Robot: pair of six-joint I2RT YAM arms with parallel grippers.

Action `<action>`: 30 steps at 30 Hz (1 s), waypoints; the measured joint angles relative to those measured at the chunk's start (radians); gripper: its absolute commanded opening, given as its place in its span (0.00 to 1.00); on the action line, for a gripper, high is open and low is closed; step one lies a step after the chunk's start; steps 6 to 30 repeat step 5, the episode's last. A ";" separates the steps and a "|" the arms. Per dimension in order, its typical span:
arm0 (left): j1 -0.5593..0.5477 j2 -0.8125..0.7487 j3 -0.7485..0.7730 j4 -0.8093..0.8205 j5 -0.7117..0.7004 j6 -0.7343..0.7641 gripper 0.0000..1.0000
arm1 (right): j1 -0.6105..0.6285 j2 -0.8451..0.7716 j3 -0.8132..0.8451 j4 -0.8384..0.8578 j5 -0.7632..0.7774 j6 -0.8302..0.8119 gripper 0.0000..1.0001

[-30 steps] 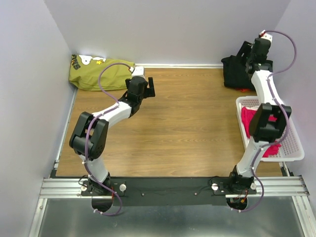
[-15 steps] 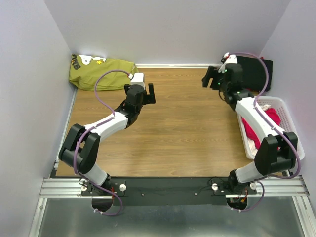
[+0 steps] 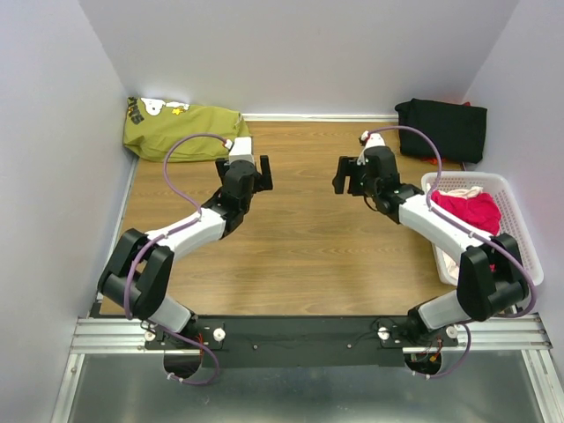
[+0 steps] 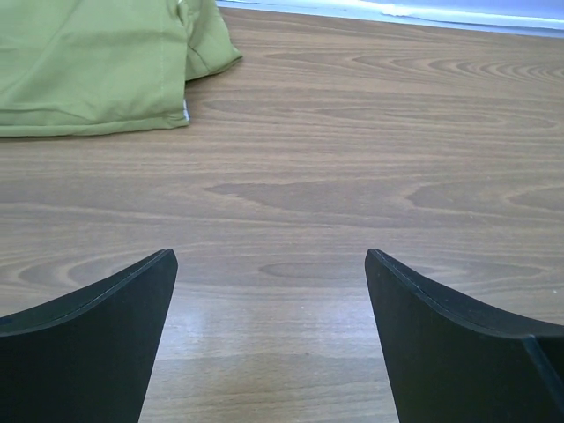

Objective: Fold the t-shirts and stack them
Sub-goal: Put the neatly folded tshirt into the corner of the board with the right arm

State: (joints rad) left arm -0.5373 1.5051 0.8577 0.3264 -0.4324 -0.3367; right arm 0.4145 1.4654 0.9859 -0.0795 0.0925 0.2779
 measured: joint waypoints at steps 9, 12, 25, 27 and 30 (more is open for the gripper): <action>-0.002 -0.005 0.000 0.000 -0.035 0.005 0.97 | 0.027 0.000 -0.002 0.012 0.019 0.011 0.85; -0.002 -0.005 0.000 0.000 -0.035 0.005 0.97 | 0.027 0.000 -0.002 0.012 0.019 0.011 0.85; -0.002 -0.005 0.000 0.000 -0.035 0.005 0.97 | 0.027 0.000 -0.002 0.012 0.019 0.011 0.85; -0.002 -0.005 0.000 0.000 -0.035 0.005 0.97 | 0.027 0.000 -0.002 0.012 0.019 0.011 0.85; -0.002 -0.005 0.000 0.000 -0.035 0.005 0.97 | 0.027 0.000 -0.002 0.012 0.019 0.011 0.85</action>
